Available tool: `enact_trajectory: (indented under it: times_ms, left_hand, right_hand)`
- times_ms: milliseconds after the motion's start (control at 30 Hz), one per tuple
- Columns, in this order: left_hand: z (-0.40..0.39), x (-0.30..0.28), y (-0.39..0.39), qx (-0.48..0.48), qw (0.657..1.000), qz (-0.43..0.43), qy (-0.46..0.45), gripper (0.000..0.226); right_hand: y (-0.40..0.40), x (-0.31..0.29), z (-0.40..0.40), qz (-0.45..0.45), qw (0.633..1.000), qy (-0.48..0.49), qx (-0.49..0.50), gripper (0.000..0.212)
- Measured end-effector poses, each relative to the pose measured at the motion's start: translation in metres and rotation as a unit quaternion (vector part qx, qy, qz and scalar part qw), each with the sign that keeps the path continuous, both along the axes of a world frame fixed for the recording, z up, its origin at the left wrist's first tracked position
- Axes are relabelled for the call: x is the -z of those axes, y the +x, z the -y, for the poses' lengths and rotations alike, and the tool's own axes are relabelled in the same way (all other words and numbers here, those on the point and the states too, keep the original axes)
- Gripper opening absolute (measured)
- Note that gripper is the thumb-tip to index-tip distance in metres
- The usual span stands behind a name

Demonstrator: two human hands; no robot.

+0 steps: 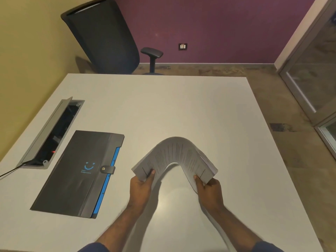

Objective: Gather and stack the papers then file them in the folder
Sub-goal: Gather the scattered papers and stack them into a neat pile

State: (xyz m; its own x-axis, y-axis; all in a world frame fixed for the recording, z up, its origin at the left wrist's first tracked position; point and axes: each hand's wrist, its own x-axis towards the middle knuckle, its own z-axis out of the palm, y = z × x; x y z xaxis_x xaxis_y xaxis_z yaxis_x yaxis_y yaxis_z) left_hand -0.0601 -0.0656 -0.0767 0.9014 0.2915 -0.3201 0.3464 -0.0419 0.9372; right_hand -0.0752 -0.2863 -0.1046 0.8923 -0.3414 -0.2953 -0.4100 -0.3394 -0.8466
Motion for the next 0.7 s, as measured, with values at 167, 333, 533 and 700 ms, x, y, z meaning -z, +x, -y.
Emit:
enact_trajectory:
  times_ms: [167, 333, 533, 700]
  left_hand:
    - [0.0, -0.003, -0.002, 0.003, 1.0, 0.009, 0.005, 0.023]
    - [0.0, -0.003, -0.005, 0.021, 1.0, -0.01, -0.003, 0.015]
    - [-0.021, -0.02, 0.015, 0.086, 0.991, -0.003, 0.098, 0.023]
    - [-0.055, -0.065, 0.051, 0.188, 0.947, 0.028, 0.26, 0.021]
  right_hand:
    - [-0.007, 0.002, -0.003, -0.003, 1.0, 0.007, 0.006, 0.036]
    - [-0.009, 0.003, -0.005, -0.046, 0.997, 0.034, 0.042, 0.032]
    - [0.003, -0.025, 0.006, -0.016, 1.0, 0.018, -0.007, 0.008]
    - [0.024, -0.064, 0.029, 0.03, 0.991, 0.131, -0.008, 0.031]
